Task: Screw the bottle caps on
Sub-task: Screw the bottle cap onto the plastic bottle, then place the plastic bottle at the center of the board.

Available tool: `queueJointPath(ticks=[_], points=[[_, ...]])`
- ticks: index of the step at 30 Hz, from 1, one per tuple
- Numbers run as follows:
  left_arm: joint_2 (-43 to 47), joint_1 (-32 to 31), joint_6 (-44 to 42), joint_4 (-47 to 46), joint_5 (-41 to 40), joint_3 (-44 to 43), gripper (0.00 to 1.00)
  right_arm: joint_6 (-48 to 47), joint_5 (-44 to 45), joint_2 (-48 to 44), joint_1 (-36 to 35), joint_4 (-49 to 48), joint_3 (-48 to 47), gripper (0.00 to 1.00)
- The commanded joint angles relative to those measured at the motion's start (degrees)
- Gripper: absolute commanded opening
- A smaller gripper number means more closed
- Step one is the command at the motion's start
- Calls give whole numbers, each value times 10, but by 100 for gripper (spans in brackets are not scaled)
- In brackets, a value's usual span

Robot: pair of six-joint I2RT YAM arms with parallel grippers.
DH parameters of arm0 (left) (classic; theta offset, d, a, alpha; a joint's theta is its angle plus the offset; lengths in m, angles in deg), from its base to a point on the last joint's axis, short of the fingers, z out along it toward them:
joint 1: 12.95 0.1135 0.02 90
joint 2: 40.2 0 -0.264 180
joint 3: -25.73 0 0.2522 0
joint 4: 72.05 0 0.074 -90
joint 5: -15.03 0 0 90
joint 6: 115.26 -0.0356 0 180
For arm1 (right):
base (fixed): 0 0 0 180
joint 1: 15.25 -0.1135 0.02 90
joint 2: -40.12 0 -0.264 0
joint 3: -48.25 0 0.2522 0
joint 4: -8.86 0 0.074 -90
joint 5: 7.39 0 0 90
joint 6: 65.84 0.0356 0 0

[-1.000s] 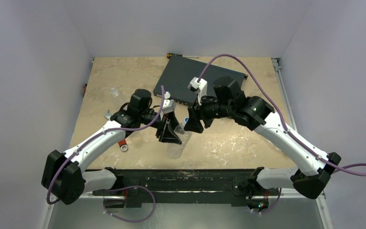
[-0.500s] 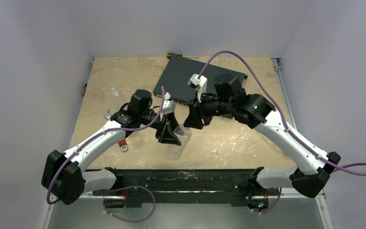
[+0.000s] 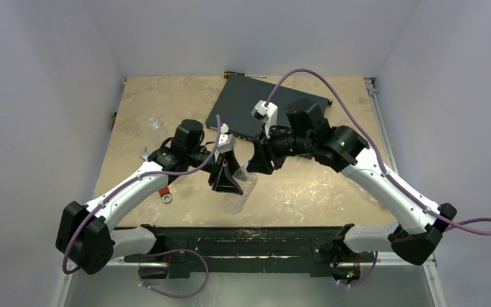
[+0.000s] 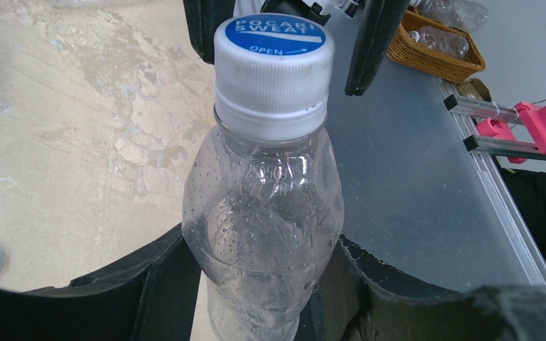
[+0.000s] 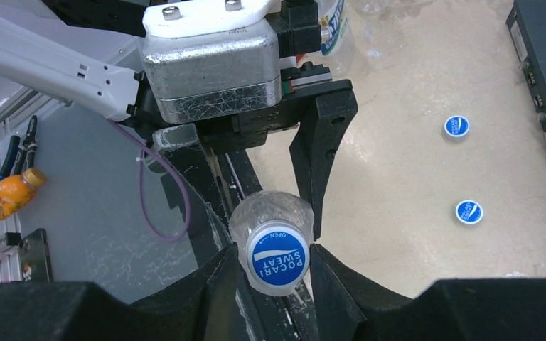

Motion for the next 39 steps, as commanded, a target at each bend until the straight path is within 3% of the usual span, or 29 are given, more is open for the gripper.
queueJointPath(ticks=[1, 4, 7, 8, 12, 16, 25, 26, 29, 30, 39], points=[[0, 4, -10, -14, 12, -24, 0, 7, -10, 3, -2, 5, -17, 46], [1, 4, -10, -14, 10, -22, 0, 14, -4, 4, -2, 3, -19, 39], [2, 4, -10, -14, -1, -21, 0, 30, 7, 8, -2, 3, -22, 23], [2, 4, -9, -14, -18, -21, 0, 40, 12, 11, -2, 4, -24, 16], [11, 3, 1, -24, -149, -23, 0, 108, 38, 32, -2, 16, -35, 1], [31, 2, 22, -68, -320, -21, 0, 173, 76, 56, -2, 31, -47, 0], [71, -54, 13, -171, -520, 1, 0, 279, 150, 94, -5, 21, -63, 0], [69, -57, 11, -176, -516, 5, 0, 278, 165, 97, -6, 28, -70, 10], [63, -57, 7, -166, -496, 11, 0, 273, 215, 91, -7, 44, -89, 54], [63, -57, 5, -166, -489, 14, 0, 273, 227, 88, -7, 49, -92, 62], [60, -58, 10, -175, -445, 34, 0, 276, 295, 75, -7, 38, -97, 59]])
